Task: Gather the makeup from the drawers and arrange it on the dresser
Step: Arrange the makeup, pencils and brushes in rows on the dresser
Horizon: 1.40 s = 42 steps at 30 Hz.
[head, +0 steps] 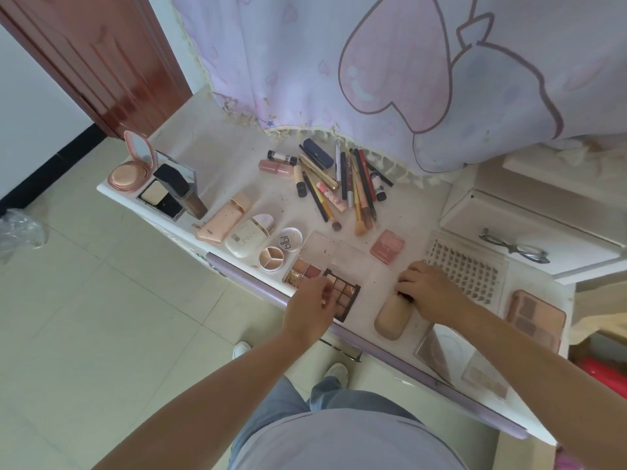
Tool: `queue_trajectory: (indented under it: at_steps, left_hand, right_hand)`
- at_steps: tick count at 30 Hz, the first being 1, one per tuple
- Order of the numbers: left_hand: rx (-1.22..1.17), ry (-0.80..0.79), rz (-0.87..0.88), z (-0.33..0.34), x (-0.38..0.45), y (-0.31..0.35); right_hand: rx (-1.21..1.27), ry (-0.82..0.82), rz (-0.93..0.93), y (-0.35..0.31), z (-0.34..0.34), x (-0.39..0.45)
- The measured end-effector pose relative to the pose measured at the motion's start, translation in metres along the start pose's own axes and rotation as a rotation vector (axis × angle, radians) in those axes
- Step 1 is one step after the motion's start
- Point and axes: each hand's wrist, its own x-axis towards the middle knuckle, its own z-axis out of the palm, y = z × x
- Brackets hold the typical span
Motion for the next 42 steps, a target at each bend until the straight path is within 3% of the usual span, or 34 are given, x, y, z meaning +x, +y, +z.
queue_trajectory:
  at_steps: [3, 5, 8, 11, 16, 19, 24, 29, 33, 37, 39, 42]
  left_hand:
    - [0.011, -0.112, 0.003, 0.003, 0.003, 0.012]
    - [0.071, -0.215, 0.005, 0.005, 0.005, 0.02]
    - [0.201, -0.383, 0.049, 0.008, 0.004, 0.03]
    - [0.29, -0.461, 0.112, 0.014, 0.004, 0.036]
    - [0.264, -0.457, 0.124, 0.021, 0.0, 0.05]
    - [0.153, -0.349, 0.108, 0.022, -0.004, 0.057]
    - [-0.01, -0.194, 0.075, 0.011, -0.002, 0.069]
    - [0.122, -0.11, 0.09, -0.003, 0.0, 0.085]
    - [0.055, -0.289, 0.091, -0.03, 0.012, 0.097]
    - [-0.294, -0.505, 0.027, -0.053, 0.019, 0.109]
    - [-0.35, -0.497, 0.048, -0.06, 0.02, 0.111]
    - [-0.256, -0.392, 0.109, -0.069, 0.022, 0.116]
  right_hand:
    - [0.042, -0.118, 0.025, 0.003, -0.009, -0.006]
    - [0.255, -0.234, 0.125, 0.005, -0.017, -0.014]
    - [0.618, -0.158, 0.245, 0.005, -0.027, -0.025]
    - [0.773, -0.025, 0.345, 0.0, -0.03, -0.028]
    - [0.946, 0.131, 0.523, -0.015, -0.042, -0.031]
    - [1.169, 0.204, 0.608, -0.019, -0.055, -0.03]
    - [0.996, 0.29, 0.619, -0.023, -0.07, -0.021]
    - [0.934, 0.376, 0.632, -0.026, -0.092, -0.014]
    - [0.958, 0.508, 0.547, -0.024, -0.112, -0.011]
    - [0.829, 0.658, 0.226, -0.023, -0.144, -0.012]
    - [0.779, 0.6, 0.14, -0.016, -0.159, -0.013]
    - [0.857, 0.395, 0.18, 0.0, -0.169, -0.017]
